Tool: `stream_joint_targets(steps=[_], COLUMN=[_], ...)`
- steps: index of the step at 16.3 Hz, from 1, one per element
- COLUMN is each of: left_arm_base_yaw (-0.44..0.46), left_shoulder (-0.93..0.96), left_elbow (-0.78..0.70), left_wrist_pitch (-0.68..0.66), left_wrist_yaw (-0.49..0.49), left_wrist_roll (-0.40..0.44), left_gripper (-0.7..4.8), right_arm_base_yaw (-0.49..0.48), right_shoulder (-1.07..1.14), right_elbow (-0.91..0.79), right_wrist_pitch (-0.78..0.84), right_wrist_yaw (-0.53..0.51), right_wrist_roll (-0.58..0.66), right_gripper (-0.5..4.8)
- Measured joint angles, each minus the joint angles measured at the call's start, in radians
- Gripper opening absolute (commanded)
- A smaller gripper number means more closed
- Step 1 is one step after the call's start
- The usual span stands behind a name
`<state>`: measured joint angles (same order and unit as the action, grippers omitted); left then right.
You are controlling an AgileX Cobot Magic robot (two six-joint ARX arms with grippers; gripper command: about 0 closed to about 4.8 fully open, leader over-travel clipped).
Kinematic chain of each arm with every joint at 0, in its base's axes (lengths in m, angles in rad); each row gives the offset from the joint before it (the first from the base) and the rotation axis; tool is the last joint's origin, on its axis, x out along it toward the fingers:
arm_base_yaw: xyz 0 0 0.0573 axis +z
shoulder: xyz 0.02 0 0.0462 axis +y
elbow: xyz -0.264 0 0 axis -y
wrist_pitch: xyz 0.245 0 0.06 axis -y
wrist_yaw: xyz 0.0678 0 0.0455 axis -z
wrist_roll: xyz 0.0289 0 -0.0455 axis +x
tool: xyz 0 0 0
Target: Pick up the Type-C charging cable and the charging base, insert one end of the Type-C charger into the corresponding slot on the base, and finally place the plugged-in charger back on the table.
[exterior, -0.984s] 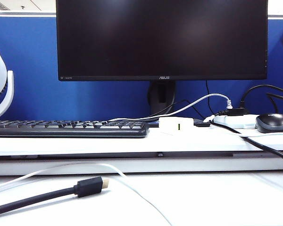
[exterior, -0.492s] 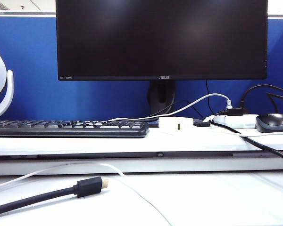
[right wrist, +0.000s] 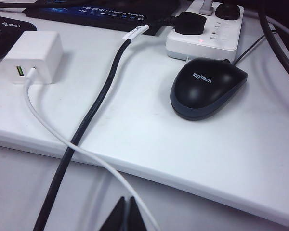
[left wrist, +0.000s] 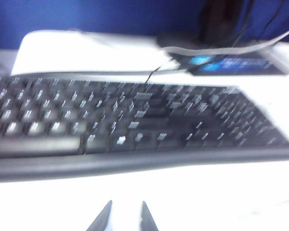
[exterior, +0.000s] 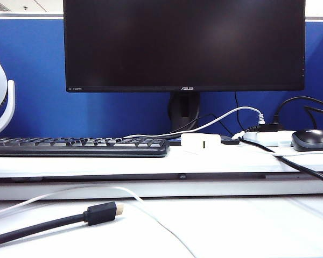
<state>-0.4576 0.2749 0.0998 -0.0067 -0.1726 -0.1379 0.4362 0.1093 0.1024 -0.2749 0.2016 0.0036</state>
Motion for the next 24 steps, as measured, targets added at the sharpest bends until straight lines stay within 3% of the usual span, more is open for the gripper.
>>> stream_joint_targets(steps=[3, 9, 11, 13, 14, 16, 17, 24], left_arm_base_yaw=[0.034, 0.288, 0.319, 0.323, 0.322, 0.322, 0.322, 0.322], left_shoulder=[-0.073, -0.275, -0.271, -0.272, -0.272, -0.272, -0.272, -0.272], left_elbow=[-0.067, -0.092, -0.091, -0.090, -0.090, -0.090, -0.090, -0.090], left_wrist_pitch=[0.055, -0.127, -0.152, -0.155, -0.156, -0.155, -0.155, -0.155], left_wrist_yaw=[0.003, 0.069, 0.077, 0.106, 0.111, 0.108, 0.108, 0.108], left_wrist_roll=[0.050, 0.078, 0.081, 0.148, 0.243, 0.223, 0.191, 0.190], left_gripper=[0.59, 0.57, 0.56, 0.21, 0.27, 0.61, 0.61, 0.61], right_arm_base_yaw=[0.000, 0.000, 0.000, 0.000, 0.000, 0.000, 0.000, -0.036], right_shoulder=[0.000, 0.000, 0.000, -0.002, -0.003, -0.007, -0.008, -0.018], right_elbow=[0.000, 0.000, 0.000, 0.000, 0.000, 0.000, 0.000, -0.001], right_wrist_pitch=[0.000, 0.000, 0.000, 0.000, 0.000, 0.000, 0.000, 0.000], right_wrist_yaw=[0.000, 0.000, 0.000, 0.000, 0.000, 0.000, 0.000, 0.000], right_wrist_roll=[0.000, 0.000, 0.000, 0.000, 0.000, 0.000, 0.000, 0.000], right_gripper=[-0.06, -0.06, -0.06, -0.06, -0.06, -0.06, -0.06, -0.06])
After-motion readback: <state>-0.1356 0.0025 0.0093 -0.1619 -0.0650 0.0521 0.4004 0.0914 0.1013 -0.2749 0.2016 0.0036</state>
